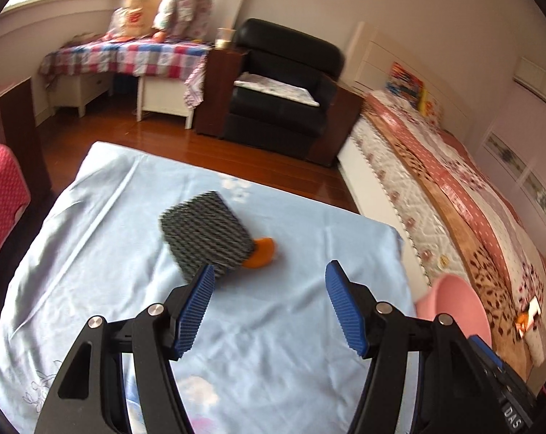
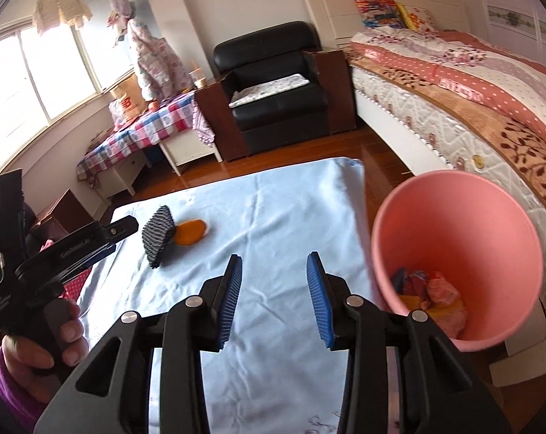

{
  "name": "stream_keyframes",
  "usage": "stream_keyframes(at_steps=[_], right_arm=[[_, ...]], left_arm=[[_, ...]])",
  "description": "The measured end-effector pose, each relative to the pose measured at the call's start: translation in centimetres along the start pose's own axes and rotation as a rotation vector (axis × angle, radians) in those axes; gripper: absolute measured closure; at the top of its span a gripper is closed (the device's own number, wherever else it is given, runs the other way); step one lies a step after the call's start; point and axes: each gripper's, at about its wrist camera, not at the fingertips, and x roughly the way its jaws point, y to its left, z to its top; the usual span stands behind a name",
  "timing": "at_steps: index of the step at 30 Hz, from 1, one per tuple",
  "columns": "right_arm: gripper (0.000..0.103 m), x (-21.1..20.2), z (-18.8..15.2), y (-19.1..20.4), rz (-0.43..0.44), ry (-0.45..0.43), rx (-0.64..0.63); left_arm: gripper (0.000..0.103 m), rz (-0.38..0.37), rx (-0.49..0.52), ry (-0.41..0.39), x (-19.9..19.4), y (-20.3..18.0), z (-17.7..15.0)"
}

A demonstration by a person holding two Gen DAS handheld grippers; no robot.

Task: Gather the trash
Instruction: 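Move both open tools back over the black mesh pad on the table, then close the left tool on the black mesh pad and lift it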

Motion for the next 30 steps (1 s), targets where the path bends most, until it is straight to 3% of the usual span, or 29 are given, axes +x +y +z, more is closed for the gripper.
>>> stream_keyframes(at_steps=[7,14,21,23,25,27,30], right_arm=[[0.065,3.1,0.7,2.9,0.052,0.041,-0.045],[0.065,5.1,2.5,4.2,0.106,0.038,-0.059],[0.065,7.2,3.4,5.4,0.109,0.057,-0.066],[0.065,7.8,3.2,5.6,0.108,0.069,-0.069],[0.065,8.4,3.0,5.8,0.104,0.084,-0.071],[0.065,9.0,2.9,5.9,0.105,0.098,-0.068],[0.065,10.0,2.8,6.3,0.114,0.122,-0.061]], left_arm=[[0.040,0.058,-0.141,0.053,3.0,5.3,0.8],[0.040,0.129,-0.208,0.092,7.0,7.0,1.3],[0.041,0.086,-0.267,0.156,10.1,7.5,1.1],[0.053,0.086,-0.250,0.141,10.3,7.4,1.0],[0.079,0.085,-0.229,0.154,10.7,7.2,0.7],[0.089,0.083,-0.220,0.150,10.8,7.3,0.6],[0.094,0.065,-0.207,0.139,10.4,7.5,0.6]])
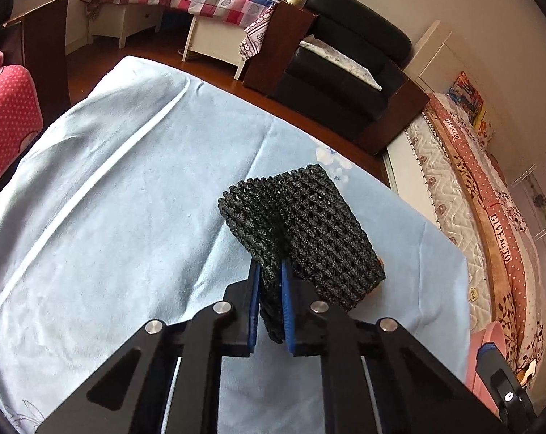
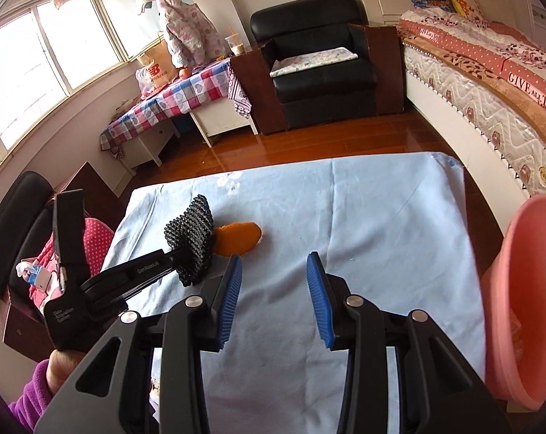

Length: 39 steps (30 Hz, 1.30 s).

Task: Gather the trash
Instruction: 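Close the left tool on the black mesh pad and lift it, then lower the right tool onto the orange crust piece and close on it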

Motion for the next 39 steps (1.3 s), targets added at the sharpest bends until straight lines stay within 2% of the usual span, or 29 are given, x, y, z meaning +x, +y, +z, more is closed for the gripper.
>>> stream_keyframes(at_steps=[3,9,16,22,27,35,39], right_arm=[[0.065,1.0,0.1,0.5,0.029,0.023,0.012],[0.065,3.5,0.6,1.7,0.108,0.072,0.089],[0.065,7.3,2.3,3.0,0.075,0.118,0.212],[0.064,10.8,3.3,3.0,-0.014,0.159,0.297],[0.064,12.9,3.3,3.5,-0.098,0.187,0.267],[0.064,11.2,1.8,3.4,-0.086,0.199,0.235],[0.064,10.4,0.9,2.9,-0.051,0.199,0.239]], left_arm=[[0.094,-0.014,0.012,-0.024,-1.1,0.6,0.0],[0.094,0.010,0.033,-0.120,-4.7,2.5,0.3],[0.094,0.004,0.043,-0.177,-7.4,4.6,-0.2],[0.094,-0.005,0.040,-0.192,-8.5,6.4,-1.1],[0.094,-0.026,0.041,-0.176,-8.5,7.0,-1.4],[0.094,-0.057,0.030,-0.163,-8.5,7.4,-1.4],[0.094,-0.064,0.034,-0.156,-8.2,7.4,-1.1]])
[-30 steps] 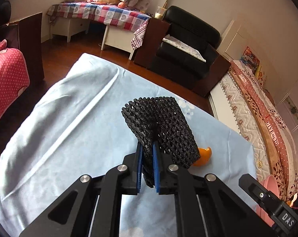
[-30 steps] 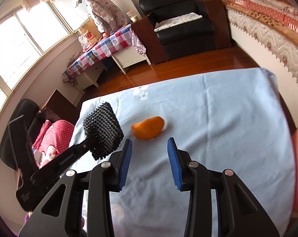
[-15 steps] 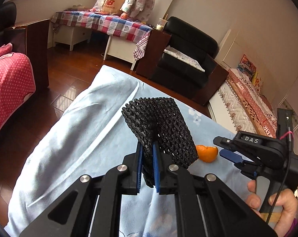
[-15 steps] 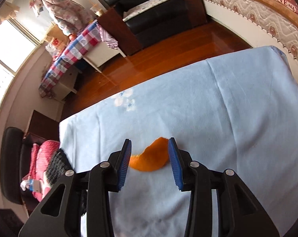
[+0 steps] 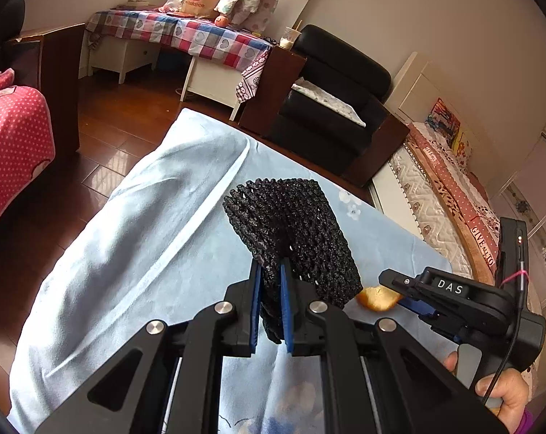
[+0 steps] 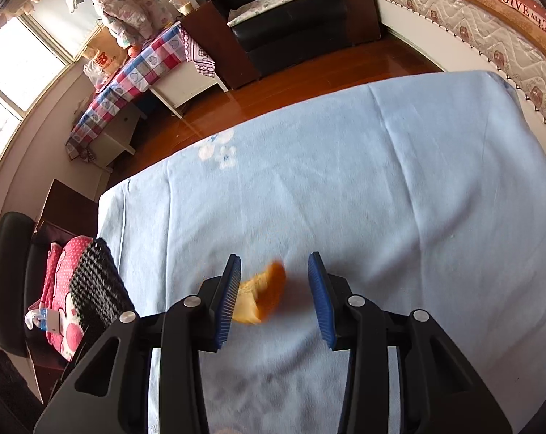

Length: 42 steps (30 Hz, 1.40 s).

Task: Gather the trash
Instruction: 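Lower the right tool onto the orange crust piece and close on it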

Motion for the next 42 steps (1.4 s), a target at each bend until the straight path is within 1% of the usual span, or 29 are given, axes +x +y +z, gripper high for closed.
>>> stream_keyframes(at_steps=[3,6,8,10,14,17,26,27,29,30,32,34,36,42], right_arm=[[0.064,-0.1,-0.6,-0.4,0.010,0.000,-0.014],[0.064,-0.5,-0.9,-0.7,0.042,-0.005,-0.020],[0.064,-1.5,-1.1,-0.9,0.043,-0.042,-0.042],[0.064,-2.2,-1.0,-1.0,0.050,-0.061,-0.066],[0.064,-2.3,-0.9,-1.6,0.074,-0.055,-0.073],[0.064,-1.7,-1.1,-1.9,0.088,-0.033,-0.063],[0.065,-1.5,-2.1,-1.3,0.064,-0.054,-0.122],[0.066,-1.5,-2.2,-1.2,0.061,-0.057,-0.131],[0.078,-1.5,-2.3,-1.0,0.052,-0.056,-0.144],[0.080,-1.5,-2.4,-1.0,0.049,-0.057,-0.151],[0.090,-1.6,-2.6,-1.0,0.046,-0.061,-0.161],[0.094,-1.8,-2.8,-0.9,0.040,-0.073,-0.181],[0.097,-2.3,-3.0,-0.8,0.033,-0.086,-0.199],[0.097,-4.4,-4.0,-0.7,0.018,-0.124,-0.247]], left_arm=[[0.094,-0.003,0.003,0.005,0.2,0.0,-0.1],[0.094,-0.003,0.005,0.006,0.2,0.0,-0.1],[0.094,-0.002,0.005,0.005,0.2,0.1,0.0],[0.094,-0.001,0.006,0.006,0.3,0.1,0.0],[0.094,-0.004,0.004,0.015,0.4,-0.1,-0.3],[0.094,-0.005,0.017,0.014,0.3,-0.6,-0.5],[0.094,0.001,0.027,0.012,0.0,-0.8,-0.5],[0.094,0.001,0.028,0.013,0.0,-0.9,-0.5],[0.094,0.003,0.032,0.014,0.0,-0.9,-0.5],[0.094,0.004,0.034,0.014,0.0,-1.0,-0.6],[0.094,0.005,0.037,0.014,-0.1,-1.0,-0.8],[0.094,0.006,0.041,0.013,-0.2,-1.1,-0.9],[0.094,0.007,0.044,0.013,-0.4,-1.2,-0.9],[0.094,0.005,0.063,0.009,-0.9,-2.1,-1.1]])
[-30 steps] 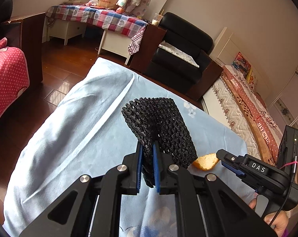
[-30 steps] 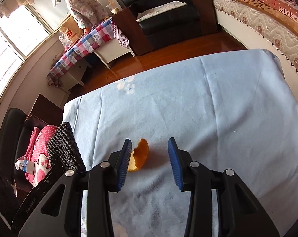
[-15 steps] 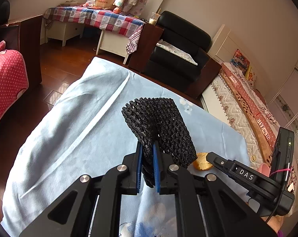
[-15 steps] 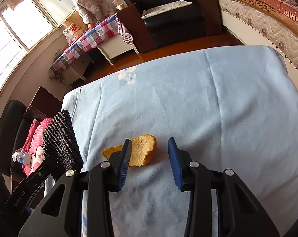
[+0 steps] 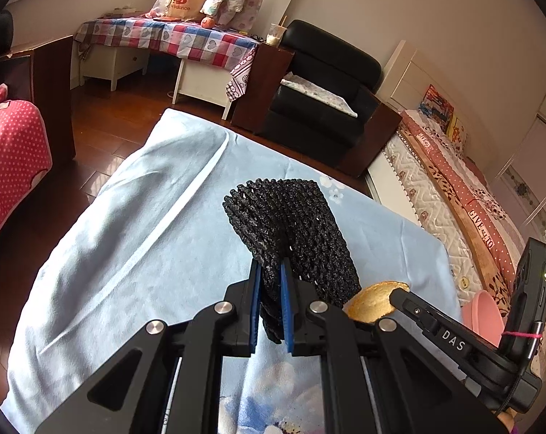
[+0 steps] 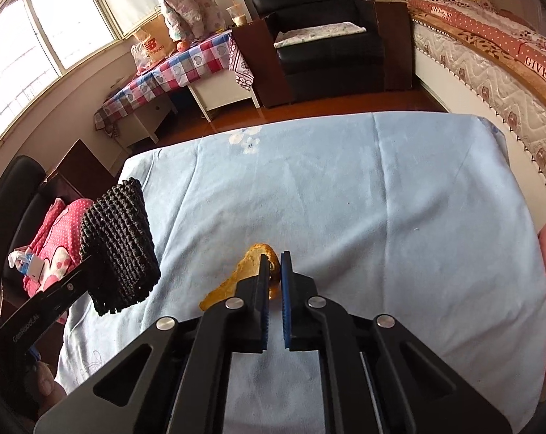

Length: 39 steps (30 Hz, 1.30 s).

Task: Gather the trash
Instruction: 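Lower the right tool onto the orange crust piece and close on it, then carry the black mesh pad and orange crust piece over the pink bucket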

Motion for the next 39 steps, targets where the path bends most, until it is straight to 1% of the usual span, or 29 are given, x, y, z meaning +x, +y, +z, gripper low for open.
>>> stream_keyframes(at_steps=[7,11,18,27,39], right_arm=[[0.097,-3.7,-1.3,0.0,-0.033,-0.060,-0.061],[0.097,-5.8,-1.9,-0.4,-0.052,-0.096,-0.068],[0.097,-8.8,-2.9,-2.1,-0.052,-0.142,-0.054],[0.097,-11.7,-4.1,-5.4,-0.083,-0.187,-0.010],[0.097,-15.9,-5.4,-10.5,-0.169,-0.255,0.055]], left_arm=[[0.094,-0.013,0.033,-0.003,-0.7,-1.6,-0.4],[0.094,-0.022,0.063,-0.004,-1.1,-3.0,-0.8],[0.094,-0.037,0.123,0.003,-1.6,-6.3,-2.0],[0.094,-0.062,0.221,0.017,-2.0,-11.8,-3.9],[0.094,-0.113,0.348,0.032,-2.1,-19.1,-6.5]])
